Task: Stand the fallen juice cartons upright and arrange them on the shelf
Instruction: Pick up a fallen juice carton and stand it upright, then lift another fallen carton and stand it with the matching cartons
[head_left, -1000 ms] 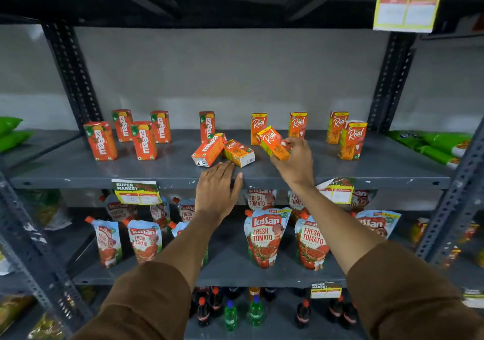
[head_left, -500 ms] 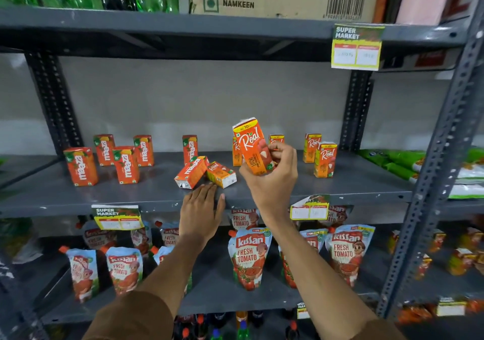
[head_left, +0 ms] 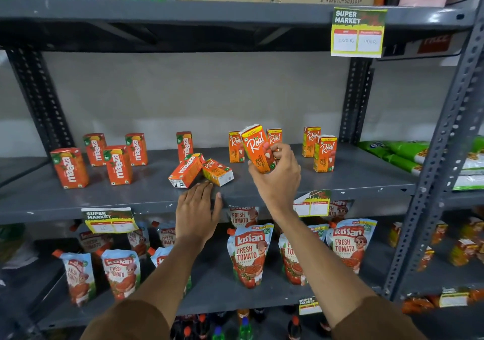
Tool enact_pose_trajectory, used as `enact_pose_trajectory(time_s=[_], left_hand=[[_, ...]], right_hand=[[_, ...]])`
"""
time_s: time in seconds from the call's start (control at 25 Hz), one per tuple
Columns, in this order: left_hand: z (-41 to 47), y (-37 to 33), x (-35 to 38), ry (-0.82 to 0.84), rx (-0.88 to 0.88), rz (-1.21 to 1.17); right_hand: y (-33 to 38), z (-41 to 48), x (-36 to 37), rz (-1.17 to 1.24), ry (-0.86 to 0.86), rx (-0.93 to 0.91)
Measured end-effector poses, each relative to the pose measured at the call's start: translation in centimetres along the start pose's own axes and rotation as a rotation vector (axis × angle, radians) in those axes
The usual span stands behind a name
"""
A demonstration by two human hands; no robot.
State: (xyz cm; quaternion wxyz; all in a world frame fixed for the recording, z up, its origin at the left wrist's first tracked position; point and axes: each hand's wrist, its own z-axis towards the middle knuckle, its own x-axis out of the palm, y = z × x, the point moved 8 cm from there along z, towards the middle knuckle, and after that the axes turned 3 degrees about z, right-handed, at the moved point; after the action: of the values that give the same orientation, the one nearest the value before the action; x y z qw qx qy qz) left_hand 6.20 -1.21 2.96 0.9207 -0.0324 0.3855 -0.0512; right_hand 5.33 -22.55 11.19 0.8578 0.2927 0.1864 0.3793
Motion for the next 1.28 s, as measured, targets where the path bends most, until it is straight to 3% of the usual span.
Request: enact_pose_trajectory(time_s=[0.32,0.68,0.8,0.92,1.04,1.16,1.28], left_hand=[[0.4,0.1,0.5,-0.081,0.035,0.036],[0.2,-0.3,0.3,-0.12,0.001,0.03],[-0.2,0.1,-0.6,-0.167,0.019,-0.107],[-1.3,1.3,-2.3,-0.281,0.113,-0.215],[-1.0,4.4,-3.8,-0.305,0.102,-0.22],[0.5,8.6,-5.2,-0.278,0.001,-0.226],[1.9,11.5,-4.8,-0.102,-0.073,-0.062]], right_hand=[[-8.5,2.8,0.6,-0.248,0.126,0.22],[-10.0,3.4,2.0,-0.4,0.171,0.31],[-9.0,2.9,1.2,-0.477,0.15,0.278],[-5.5,1.6,1.3,-0.342,-0.007,0.081],[-0.5,-0.7,4.4,-0.066,0.061,-0.037],[3.0,-3.3,10.1,0.078,0.286,0.046],[3.4,-6.4,15.8,0.135,0.444,0.278]])
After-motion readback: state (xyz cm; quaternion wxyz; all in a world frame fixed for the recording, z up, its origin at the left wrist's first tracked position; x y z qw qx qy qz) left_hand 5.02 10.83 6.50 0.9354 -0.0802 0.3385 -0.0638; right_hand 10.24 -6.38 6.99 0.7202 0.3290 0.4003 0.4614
